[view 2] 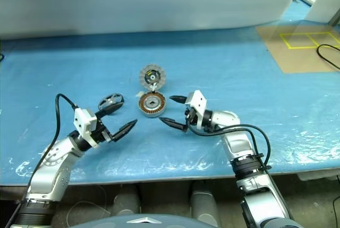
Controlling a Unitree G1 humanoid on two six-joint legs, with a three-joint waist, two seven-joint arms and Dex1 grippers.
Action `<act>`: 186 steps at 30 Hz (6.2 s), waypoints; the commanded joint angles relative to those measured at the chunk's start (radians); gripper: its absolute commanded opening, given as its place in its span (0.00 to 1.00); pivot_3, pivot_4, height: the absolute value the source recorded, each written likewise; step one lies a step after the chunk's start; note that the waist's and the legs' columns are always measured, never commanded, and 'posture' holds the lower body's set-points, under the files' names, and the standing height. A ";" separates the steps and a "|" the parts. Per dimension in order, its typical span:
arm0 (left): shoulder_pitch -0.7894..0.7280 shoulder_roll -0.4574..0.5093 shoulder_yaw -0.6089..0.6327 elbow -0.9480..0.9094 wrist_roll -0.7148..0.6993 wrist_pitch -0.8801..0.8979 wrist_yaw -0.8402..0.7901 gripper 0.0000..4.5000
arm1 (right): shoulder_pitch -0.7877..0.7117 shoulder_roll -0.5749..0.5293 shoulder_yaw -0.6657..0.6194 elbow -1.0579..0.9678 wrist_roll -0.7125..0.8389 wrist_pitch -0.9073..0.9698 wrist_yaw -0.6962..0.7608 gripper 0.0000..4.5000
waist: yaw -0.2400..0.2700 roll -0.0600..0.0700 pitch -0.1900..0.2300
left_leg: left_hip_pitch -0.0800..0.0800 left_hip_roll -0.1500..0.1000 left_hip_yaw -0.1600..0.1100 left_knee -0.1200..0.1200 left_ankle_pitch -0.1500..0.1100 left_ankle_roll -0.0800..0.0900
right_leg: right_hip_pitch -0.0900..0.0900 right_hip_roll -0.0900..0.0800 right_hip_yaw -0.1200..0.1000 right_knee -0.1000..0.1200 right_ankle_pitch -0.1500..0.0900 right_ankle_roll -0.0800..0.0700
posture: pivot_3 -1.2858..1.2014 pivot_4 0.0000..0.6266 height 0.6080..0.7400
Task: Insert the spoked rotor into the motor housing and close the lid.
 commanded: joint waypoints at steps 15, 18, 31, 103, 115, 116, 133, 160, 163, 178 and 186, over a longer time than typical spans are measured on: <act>-0.010 0.011 0.009 -0.017 -0.002 -0.006 0.001 0.99 | -0.063 0.013 0.005 -0.047 0.022 0.022 0.010 1.00 | 0.000 0.000 0.000 | 0.000 0.000 0.000 0.000 0.000 0.000 | 0.000 0.000 0.000 0.000 0.000 0.000 | 0.52 0.24 1.00; -0.004 0.011 0.011 -0.025 -0.001 -0.005 0.006 0.99 | -0.106 0.026 0.012 -0.039 0.019 0.047 0.009 1.00 | -0.002 0.000 0.000 | 0.000 0.000 0.000 0.000 0.000 0.000 | 0.000 0.000 0.000 0.000 0.000 0.000 | 0.52 0.24 1.00; 0.025 0.002 0.012 -0.042 0.007 -0.015 0.037 0.99 | -0.449 -0.015 0.225 0.104 -0.190 0.282 0.079 1.00 | -0.001 0.001 0.001 | 0.000 0.000 0.000 -0.001 0.001 -0.002 | 0.000 0.000 -0.001 -0.001 0.000 0.000 | 0.52 0.24 1.00; 0.195 0.045 0.023 -0.179 -0.011 0.001 0.059 1.00 | -0.474 0.031 0.477 0.040 -0.454 0.462 0.331 0.51 | -0.001 0.002 0.001 | 0.002 0.001 0.000 0.000 0.001 -0.002 | -0.001 0.000 -0.001 0.006 -0.001 -0.002 | 0.52 0.24 1.00; 0.148 0.045 -0.015 -0.162 0.000 0.025 0.052 1.00 | -0.518 -0.021 0.355 -0.022 -0.290 0.518 0.400 0.94 | 0.000 0.002 0.001 | 0.002 0.001 0.000 0.001 0.001 -0.002 | -0.001 0.000 -0.001 0.006 -0.001 -0.002 | 0.52 0.24 1.00; 0.144 0.044 -0.018 -0.160 0.001 0.026 0.050 1.00 | -0.519 -0.030 0.339 -0.031 -0.266 0.522 0.410 0.94 | 0.000 0.002 0.001 | 0.001 0.001 0.000 0.001 0.001 -0.002 | -0.001 0.000 -0.001 0.006 -0.001 -0.002 | 0.52 0.24 1.00; 0.108 0.030 -0.046 -0.124 0.004 0.022 0.033 1.00 | -0.259 -0.116 0.009 -0.014 -0.127 0.284 0.107 0.94 | 0.004 0.001 0.001 | 0.001 0.001 0.000 0.001 0.001 -0.002 | -0.001 0.000 0.000 0.005 -0.001 -0.002 | 0.52 0.24 1.00; 0.090 0.017 -0.056 -0.104 0.008 0.024 0.017 1.00 | -0.106 -0.211 -0.047 0.201 -0.112 0.255 -0.034 0.94 | 0.003 0.002 0.001 | 0.001 0.000 0.000 0.001 0.001 -0.001 | 0.000 0.000 0.000 0.004 -0.001 -0.001 | 0.52 0.24 1.00; 0.085 0.015 -0.056 -0.101 0.008 0.024 0.017 1.00 | -0.107 -0.223 -0.035 0.208 -0.118 0.242 -0.012 0.94 | 0.003 0.002 0.001 | 0.001 0.000 0.000 0.001 0.000 0.001 | 0.000 0.000 0.000 0.004 -0.001 -0.001 | 0.52 0.24 1.00; 0.093 0.021 -0.055 -0.105 0.007 0.027 0.020 1.00 | -0.106 -0.202 0.002 0.214 -0.140 0.186 0.005 0.94 | 0.001 0.002 0.001 | 0.001 0.000 0.000 0.001 -0.001 0.001 | 0.000 0.000 0.000 0.004 -0.001 -0.001 | 0.52 0.24 1.00; 0.093 0.024 -0.054 -0.109 0.008 0.032 0.021 1.00 | -0.109 -0.197 0.010 0.223 -0.152 0.186 0.006 0.94 | 0.001 0.002 0.001 | 0.001 0.000 0.000 0.001 -0.001 0.001 | 0.000 0.000 0.000 0.004 -0.001 -0.002 | 0.52 0.24 1.00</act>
